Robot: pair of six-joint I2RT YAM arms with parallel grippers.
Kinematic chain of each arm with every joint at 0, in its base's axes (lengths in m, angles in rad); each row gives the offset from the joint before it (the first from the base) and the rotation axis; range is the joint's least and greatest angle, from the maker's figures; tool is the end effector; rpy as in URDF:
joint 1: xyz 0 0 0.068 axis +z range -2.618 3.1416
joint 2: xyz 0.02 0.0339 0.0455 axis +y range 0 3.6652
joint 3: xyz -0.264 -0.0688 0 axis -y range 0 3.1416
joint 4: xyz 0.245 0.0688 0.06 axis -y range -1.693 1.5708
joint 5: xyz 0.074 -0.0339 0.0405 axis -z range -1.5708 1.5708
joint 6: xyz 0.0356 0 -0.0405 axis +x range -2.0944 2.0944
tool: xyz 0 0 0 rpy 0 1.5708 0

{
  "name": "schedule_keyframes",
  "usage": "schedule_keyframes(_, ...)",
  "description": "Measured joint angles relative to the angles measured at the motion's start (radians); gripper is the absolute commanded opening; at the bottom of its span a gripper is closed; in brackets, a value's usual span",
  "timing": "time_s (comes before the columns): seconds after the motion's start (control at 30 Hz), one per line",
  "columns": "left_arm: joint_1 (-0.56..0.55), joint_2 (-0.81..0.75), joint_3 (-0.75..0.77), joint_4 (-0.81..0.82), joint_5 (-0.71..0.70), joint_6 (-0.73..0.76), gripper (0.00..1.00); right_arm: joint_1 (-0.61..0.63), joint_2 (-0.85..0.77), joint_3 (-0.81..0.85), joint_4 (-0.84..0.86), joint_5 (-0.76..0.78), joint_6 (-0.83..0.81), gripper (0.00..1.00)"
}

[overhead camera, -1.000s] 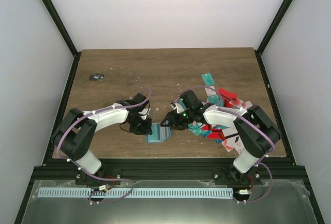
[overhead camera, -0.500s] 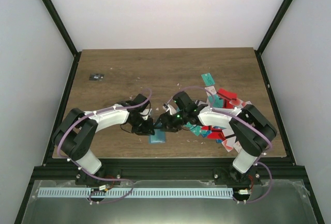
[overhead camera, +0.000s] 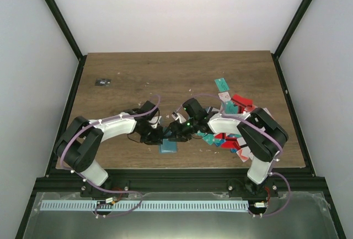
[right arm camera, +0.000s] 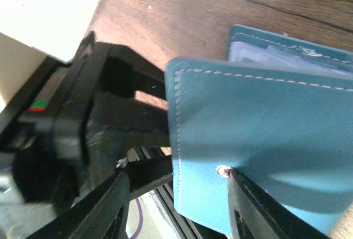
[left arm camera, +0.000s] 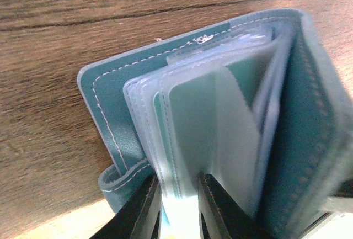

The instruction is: Put the credit cards into the card holder

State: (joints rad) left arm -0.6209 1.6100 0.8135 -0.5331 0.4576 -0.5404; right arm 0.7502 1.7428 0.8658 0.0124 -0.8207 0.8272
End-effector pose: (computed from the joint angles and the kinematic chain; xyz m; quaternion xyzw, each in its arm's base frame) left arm 0.2103 -0.1698 0.1412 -0.0662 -0.9650 0.2525 0.0256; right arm 0.2249 0.2452 0.1488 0.1047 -0.8651 -0.4888 0.0421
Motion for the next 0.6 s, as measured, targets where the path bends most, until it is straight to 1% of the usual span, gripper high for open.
schedule_keyframes(0.1, 0.000, -0.011, -0.010, 0.008, -0.002, -0.006, 0.22, 0.000, 0.030, 0.006, 0.002, 0.001, -0.001, 0.46)
schedule_keyframes(0.27, 0.000, -0.048, -0.044, 0.020, -0.012, -0.024, 0.23, 0.000, 0.083, 0.043, -0.026, -0.007, -0.012, 0.44)
schedule_keyframes(0.37, 0.003, -0.071, -0.055, -0.002, -0.024, -0.029, 0.30, 0.000, 0.118, 0.064, -0.045, -0.017, -0.026, 0.44)
schedule_keyframes(0.4, 0.010, -0.099, -0.055, -0.053, -0.046, -0.030, 0.37, 0.002, 0.135, 0.087, -0.064, -0.025, -0.038, 0.44)
schedule_keyframes(0.47, 0.011, -0.110, -0.055, -0.070, -0.063, -0.031, 0.39, 0.002, 0.138, 0.093, -0.079, -0.023, -0.048, 0.44)
schedule_keyframes(0.6, 0.014, -0.163, -0.047, -0.129, -0.122, -0.021, 0.38, 0.004, 0.146, 0.118, -0.129, -0.018, -0.085, 0.44)
